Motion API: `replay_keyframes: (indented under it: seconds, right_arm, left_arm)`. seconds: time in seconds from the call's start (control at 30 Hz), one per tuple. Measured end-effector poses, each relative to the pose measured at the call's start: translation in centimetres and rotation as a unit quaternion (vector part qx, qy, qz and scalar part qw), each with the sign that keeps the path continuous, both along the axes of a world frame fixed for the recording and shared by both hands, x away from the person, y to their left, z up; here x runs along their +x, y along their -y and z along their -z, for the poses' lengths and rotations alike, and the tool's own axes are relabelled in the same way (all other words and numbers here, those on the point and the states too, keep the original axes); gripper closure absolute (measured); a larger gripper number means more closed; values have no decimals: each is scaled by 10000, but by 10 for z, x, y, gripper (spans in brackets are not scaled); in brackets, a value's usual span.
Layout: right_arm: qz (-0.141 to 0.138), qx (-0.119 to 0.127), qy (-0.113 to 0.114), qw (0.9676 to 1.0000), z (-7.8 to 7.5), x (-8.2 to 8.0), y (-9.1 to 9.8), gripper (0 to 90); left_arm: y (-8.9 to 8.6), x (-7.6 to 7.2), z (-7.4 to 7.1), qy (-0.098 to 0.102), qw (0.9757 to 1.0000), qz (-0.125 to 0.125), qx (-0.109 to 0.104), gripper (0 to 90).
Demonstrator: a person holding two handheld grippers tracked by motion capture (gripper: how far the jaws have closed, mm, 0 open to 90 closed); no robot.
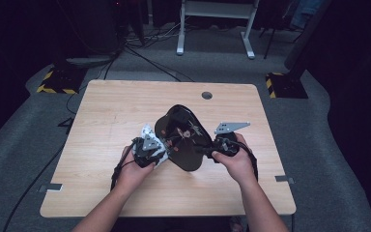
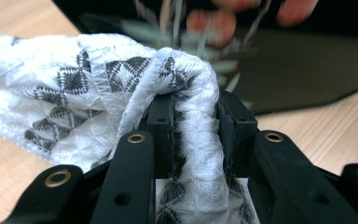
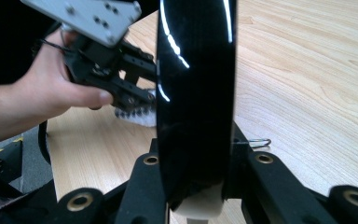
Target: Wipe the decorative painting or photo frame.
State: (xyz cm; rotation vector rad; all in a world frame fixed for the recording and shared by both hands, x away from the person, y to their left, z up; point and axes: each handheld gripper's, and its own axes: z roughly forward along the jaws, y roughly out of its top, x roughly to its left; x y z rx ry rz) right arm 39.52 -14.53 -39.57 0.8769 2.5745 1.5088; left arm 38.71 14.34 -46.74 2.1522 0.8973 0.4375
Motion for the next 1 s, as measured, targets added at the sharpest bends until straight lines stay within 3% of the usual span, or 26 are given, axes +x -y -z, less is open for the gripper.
replay_keyframes:
  seconds: [0.1,0.2,0.23,0.37,0.5,0.67,0.77,0.87,1.0]
  right_arm:
    - [-10,3,-6,10000,0,0,1,774]
    - [-32,10,-15,10000,0,0,0,775]
    - [-25,13,-17,10000,0,0,0,775]
    - [-9,11,-32,10000,0,0,0,774]
    - [6,-1,-22,10000,0,0,1,774]
    - [27,-10,-8,10000,0,0,1,774]
    - [17,-4,-6,10000,0,0,1,774]
    - [17,0,-17,10000,0,1,1,774]
    - [16,2,-22,10000,0,1,1,774]
  left_arm:
    - [2,-3,-24,385,9990,54,-240,704]
    - [7,-7,-41,592,9978,127,-255,705]
    - [9,-7,-42,612,9979,165,-162,705]
    - [12,-8,-31,489,9985,202,-142,706]
    - [13,-8,-5,158,9996,209,-46,706]
    - [14,-8,8,-4,9996,287,51,705]
    - [14,-8,2,32,9995,304,44,705]
    - [15,-9,-20,337,9988,320,-170,706]
    - [18,-8,-45,561,9974,369,-268,705]
